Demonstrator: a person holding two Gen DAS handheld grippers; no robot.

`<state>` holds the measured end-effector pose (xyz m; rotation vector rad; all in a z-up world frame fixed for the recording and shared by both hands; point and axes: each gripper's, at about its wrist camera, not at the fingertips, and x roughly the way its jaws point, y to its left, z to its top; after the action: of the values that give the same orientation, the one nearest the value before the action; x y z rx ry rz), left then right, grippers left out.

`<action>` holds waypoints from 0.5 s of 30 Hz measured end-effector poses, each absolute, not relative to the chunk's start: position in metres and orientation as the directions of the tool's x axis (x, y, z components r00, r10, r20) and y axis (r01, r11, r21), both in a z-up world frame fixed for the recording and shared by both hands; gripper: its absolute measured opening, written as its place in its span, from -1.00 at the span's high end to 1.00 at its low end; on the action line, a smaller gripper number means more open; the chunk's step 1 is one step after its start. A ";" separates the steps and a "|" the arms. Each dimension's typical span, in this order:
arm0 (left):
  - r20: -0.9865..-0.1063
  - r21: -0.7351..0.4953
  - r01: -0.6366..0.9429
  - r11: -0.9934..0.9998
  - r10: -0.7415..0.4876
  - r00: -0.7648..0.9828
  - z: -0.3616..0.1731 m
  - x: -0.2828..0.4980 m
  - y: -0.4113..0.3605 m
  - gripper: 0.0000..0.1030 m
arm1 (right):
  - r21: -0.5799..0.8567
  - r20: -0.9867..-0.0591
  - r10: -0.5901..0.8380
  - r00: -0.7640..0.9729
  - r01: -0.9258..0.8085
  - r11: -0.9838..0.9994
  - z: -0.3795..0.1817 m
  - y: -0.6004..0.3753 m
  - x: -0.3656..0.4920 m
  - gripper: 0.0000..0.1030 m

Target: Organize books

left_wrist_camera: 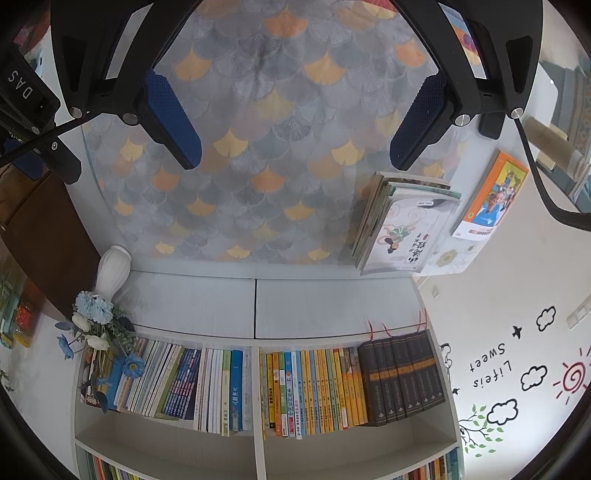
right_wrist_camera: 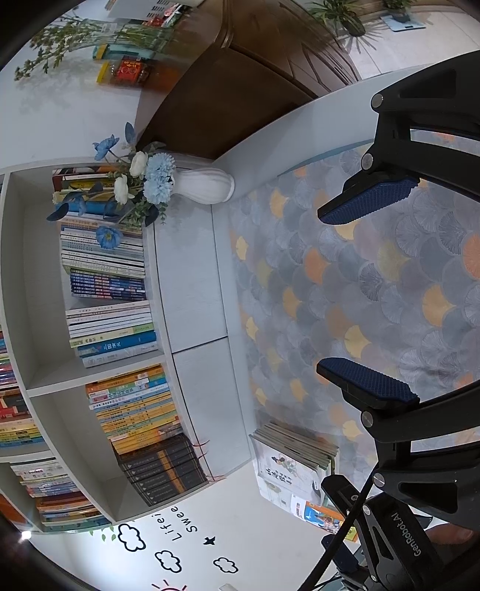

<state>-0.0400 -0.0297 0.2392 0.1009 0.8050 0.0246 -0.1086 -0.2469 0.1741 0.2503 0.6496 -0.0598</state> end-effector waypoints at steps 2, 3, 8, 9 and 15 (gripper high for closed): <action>-0.720 0.098 0.018 0.995 0.059 0.691 0.238 -0.040 -0.029 -0.98 | 0.212 -0.606 0.023 0.795 0.133 0.968 0.174 -0.246 -0.109 -0.41; -0.720 0.098 0.016 0.995 0.060 0.691 0.238 -0.040 -0.029 -0.98 | 0.212 -0.606 0.024 0.795 0.133 0.968 0.174 -0.246 -0.110 -0.41; -0.724 0.100 0.019 0.995 0.060 0.688 0.238 -0.039 -0.027 -0.98 | 0.211 -0.608 0.030 0.794 0.125 0.969 0.174 -0.244 -0.108 -0.41; -0.725 0.100 0.021 0.995 0.059 0.687 0.237 -0.037 -0.026 -0.98 | 0.211 -0.609 0.031 0.793 0.124 0.970 0.173 -0.243 -0.108 -0.41; -0.735 0.103 0.030 0.994 0.056 0.676 0.234 -0.035 -0.026 -0.98 | 0.208 -0.612 0.035 0.790 0.118 0.971 0.172 -0.242 -0.107 -0.41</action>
<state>-0.0354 -0.0265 0.2336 0.1095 0.8285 0.0144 -0.1073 -0.2416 0.1715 0.2423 0.6604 -0.0453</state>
